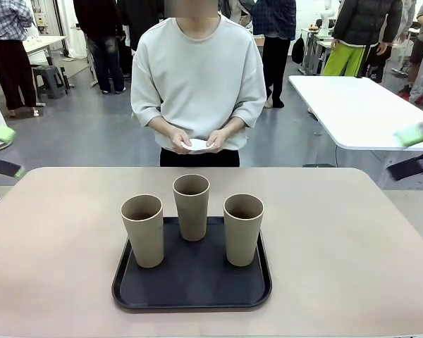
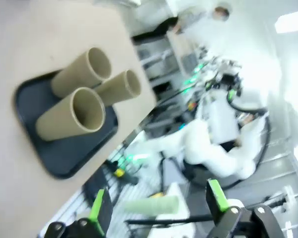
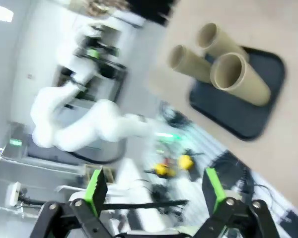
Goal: Place coasters on the table and set cups on them.
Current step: Pick up one Reusable plastic cup and place it on a coaster set by the human.
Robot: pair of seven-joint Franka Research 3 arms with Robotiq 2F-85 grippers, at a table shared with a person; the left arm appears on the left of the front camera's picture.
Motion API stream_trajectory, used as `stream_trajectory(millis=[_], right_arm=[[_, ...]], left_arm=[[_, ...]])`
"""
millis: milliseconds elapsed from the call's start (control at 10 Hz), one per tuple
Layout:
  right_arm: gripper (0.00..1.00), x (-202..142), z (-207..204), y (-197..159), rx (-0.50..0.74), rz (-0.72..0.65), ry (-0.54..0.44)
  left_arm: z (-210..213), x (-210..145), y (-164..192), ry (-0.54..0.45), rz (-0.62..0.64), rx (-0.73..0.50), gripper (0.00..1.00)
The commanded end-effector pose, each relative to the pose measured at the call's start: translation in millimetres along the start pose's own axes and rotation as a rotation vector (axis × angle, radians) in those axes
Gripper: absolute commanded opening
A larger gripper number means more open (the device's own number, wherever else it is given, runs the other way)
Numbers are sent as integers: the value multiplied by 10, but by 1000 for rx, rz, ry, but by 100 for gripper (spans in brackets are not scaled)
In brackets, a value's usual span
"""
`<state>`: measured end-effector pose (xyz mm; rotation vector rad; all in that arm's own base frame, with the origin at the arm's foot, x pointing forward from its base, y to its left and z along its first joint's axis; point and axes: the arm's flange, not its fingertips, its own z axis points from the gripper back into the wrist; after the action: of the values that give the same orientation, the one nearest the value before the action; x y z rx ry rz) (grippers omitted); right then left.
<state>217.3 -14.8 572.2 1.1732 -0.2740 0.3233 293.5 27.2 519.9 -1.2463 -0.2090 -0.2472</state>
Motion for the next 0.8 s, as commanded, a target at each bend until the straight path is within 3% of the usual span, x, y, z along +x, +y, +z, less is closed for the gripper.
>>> stream_trajectory(millis=[0,100,300,700], right_arm=[[100,-731,-73,-315,80,-76,-89],[100,-863,45,-394,73,-100,-104],[100,-1045,227,-721,35,-253,-70],[100,-1020,526,-1119,12,-372,-95]], left_arm=[[229,-181,77,-120,86,-20,100],[328,-228,166,-144,107,-11,100],[493,-263,306,-100,175,87,100],[875,-487,702,-155,249,164,100]])
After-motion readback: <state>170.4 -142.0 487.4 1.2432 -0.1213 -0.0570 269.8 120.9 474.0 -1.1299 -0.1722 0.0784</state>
